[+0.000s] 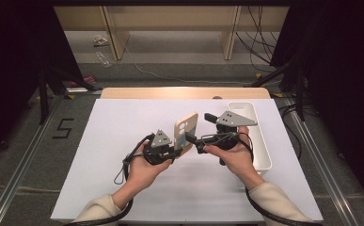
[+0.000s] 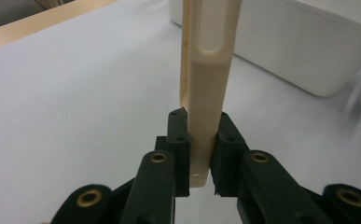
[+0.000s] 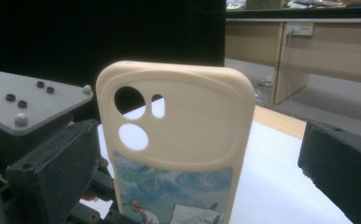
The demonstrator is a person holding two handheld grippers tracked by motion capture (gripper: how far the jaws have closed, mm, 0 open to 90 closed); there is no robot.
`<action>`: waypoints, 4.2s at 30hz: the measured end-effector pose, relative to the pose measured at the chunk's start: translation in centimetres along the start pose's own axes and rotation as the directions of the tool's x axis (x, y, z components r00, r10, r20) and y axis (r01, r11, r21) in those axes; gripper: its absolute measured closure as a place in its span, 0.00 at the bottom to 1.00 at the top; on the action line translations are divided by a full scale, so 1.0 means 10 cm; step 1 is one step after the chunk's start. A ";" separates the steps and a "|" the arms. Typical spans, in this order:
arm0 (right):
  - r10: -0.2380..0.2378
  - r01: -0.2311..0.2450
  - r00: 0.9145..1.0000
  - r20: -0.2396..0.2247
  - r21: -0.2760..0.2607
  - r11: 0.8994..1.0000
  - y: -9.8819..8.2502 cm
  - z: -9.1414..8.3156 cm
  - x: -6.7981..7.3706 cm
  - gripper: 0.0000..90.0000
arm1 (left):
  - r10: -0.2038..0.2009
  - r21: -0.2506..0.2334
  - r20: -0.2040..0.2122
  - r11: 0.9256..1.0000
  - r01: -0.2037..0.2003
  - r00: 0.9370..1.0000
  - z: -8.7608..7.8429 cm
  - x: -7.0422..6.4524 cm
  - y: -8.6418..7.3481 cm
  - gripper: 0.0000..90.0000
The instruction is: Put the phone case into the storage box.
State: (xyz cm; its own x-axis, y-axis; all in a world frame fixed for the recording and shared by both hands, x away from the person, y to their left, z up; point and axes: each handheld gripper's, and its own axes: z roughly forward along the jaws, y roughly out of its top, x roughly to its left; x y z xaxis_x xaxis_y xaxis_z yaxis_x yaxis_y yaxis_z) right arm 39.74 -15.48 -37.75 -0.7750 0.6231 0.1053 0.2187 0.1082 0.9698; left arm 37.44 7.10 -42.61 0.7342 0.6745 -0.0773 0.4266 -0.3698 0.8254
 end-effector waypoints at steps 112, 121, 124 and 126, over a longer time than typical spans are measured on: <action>-0.002 0.012 0.988 0.152 -0.064 0.998 0.12 -0.11 -0.03 0.14 | 0.124 0.043 -0.075 0.992 -0.121 0.989 -0.63 0.26 -0.32 0.00; 0.011 0.003 0.983 0.184 -0.076 0.997 0.18 -0.19 -0.10 0.14 | 0.126 0.045 -0.081 0.991 -0.123 0.989 -0.68 0.31 -0.38 0.00; 0.015 0.001 0.981 0.195 -0.082 0.997 0.20 -0.21 -0.12 0.14 | 0.124 0.048 -0.086 0.992 -0.120 0.989 -0.69 0.33 -0.41 0.00; 0.015 0.002 0.979 0.202 -0.083 0.997 0.22 -0.23 -0.13 0.14 | 0.126 0.052 -0.089 0.991 -0.122 0.988 -0.70 0.35 -0.42 0.00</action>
State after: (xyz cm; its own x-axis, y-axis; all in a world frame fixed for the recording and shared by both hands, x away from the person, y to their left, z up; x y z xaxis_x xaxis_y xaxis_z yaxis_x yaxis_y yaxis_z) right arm 39.89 -17.88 -35.29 -0.6357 0.7684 0.0734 0.1675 0.0444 0.9849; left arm 34.48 15.49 -42.45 0.7320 0.6768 0.0777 0.3608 -0.4819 0.7985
